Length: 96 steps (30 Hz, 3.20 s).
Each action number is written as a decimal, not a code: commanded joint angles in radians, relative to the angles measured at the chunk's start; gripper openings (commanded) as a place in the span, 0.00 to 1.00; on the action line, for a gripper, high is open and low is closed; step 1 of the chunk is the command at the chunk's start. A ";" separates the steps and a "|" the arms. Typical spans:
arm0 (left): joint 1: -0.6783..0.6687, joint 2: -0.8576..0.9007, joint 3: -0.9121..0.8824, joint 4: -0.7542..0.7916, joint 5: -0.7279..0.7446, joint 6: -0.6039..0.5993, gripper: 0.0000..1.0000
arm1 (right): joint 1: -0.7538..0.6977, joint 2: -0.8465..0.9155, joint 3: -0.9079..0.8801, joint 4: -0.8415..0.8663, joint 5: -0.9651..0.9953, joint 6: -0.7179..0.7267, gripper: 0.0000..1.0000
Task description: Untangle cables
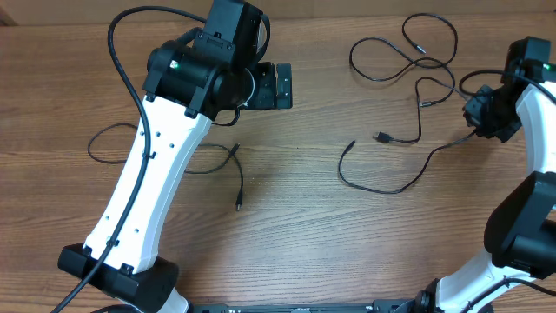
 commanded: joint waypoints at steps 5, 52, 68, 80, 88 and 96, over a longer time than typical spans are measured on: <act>0.001 0.009 0.016 -0.003 -0.007 -0.006 0.99 | 0.004 -0.025 -0.092 0.020 0.046 0.032 0.59; 0.001 0.009 0.016 -0.013 -0.007 -0.006 1.00 | 0.107 -0.285 0.120 -0.092 -0.645 -0.212 0.99; 0.001 0.009 0.016 -0.014 -0.007 -0.006 0.99 | 0.522 -0.205 -0.172 -0.039 -0.239 -0.144 0.68; 0.001 0.009 0.016 -0.014 -0.007 -0.006 0.99 | 0.657 -0.138 -0.412 0.235 -0.194 -0.132 0.43; 0.001 0.009 0.016 -0.016 -0.007 -0.006 1.00 | 0.666 -0.079 -0.426 0.249 -0.142 -0.099 0.36; 0.001 0.009 0.016 -0.014 -0.007 -0.006 1.00 | 0.683 -0.046 -0.475 0.307 -0.228 -0.119 0.35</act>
